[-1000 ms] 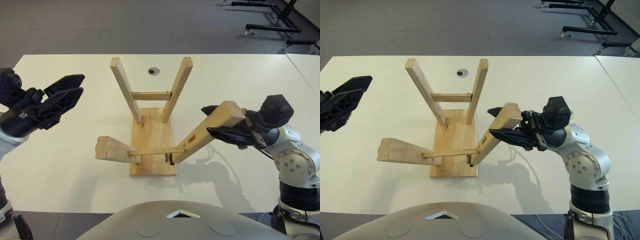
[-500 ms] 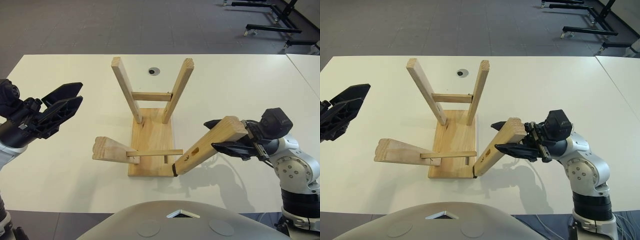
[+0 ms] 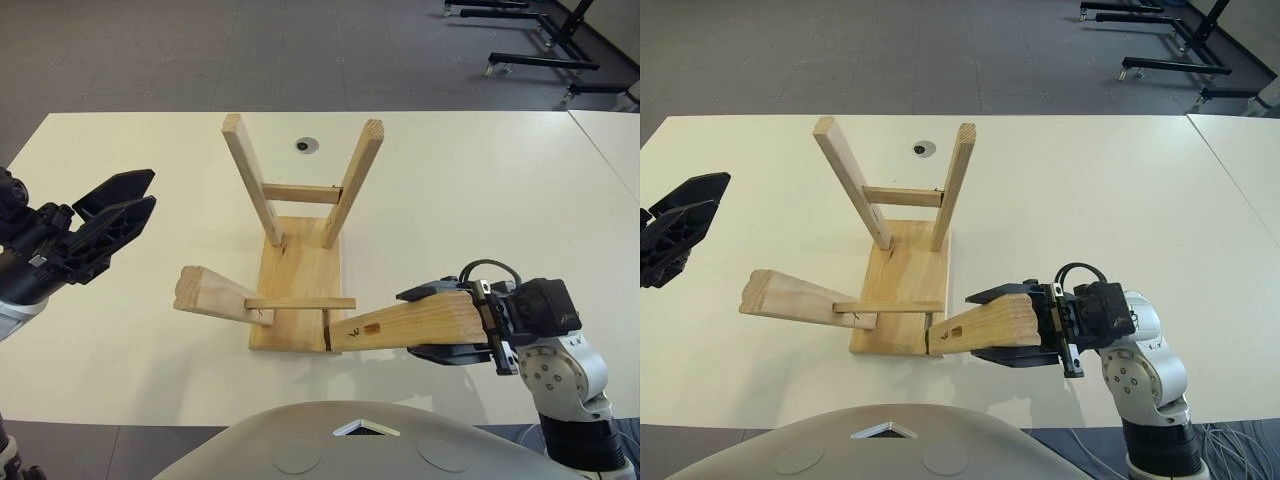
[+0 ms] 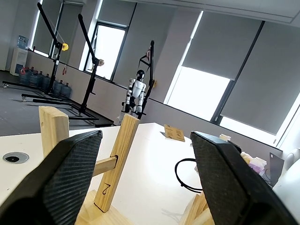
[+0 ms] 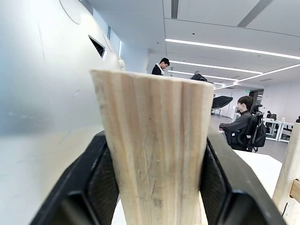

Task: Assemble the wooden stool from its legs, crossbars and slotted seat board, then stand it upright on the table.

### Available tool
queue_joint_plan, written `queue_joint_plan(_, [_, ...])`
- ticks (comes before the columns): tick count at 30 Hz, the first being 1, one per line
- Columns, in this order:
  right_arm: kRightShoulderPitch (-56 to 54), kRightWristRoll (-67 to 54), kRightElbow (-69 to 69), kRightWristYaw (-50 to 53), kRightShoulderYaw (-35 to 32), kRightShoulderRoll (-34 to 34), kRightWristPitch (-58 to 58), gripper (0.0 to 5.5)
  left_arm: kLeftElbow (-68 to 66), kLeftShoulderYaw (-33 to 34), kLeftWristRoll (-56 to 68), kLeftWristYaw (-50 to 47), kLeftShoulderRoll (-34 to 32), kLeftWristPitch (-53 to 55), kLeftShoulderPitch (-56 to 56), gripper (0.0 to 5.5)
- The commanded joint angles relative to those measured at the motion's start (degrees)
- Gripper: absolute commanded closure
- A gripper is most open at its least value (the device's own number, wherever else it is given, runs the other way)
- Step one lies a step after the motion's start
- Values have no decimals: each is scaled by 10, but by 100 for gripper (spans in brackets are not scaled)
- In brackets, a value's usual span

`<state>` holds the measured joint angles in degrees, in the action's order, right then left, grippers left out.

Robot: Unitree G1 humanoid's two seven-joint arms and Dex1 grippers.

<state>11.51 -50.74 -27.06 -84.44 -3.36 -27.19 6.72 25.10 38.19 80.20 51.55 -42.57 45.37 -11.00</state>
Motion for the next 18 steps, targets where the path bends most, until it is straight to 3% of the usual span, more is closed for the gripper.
queue_joint_plan(1, [-42,30,52,-2,-8,-13,-16,345,12,-5,-12,2,6,-10,-9,205])
queue_joint_plan(9, [-75,1,45,39,-30,-12,-7,345,32,-5,-20,-2,22,-23,-34,205])
queue_joint_plan(18, [-66,16,18,100,-7,3,6,345,37,-19,-26,-11,21,-26,-30,205])
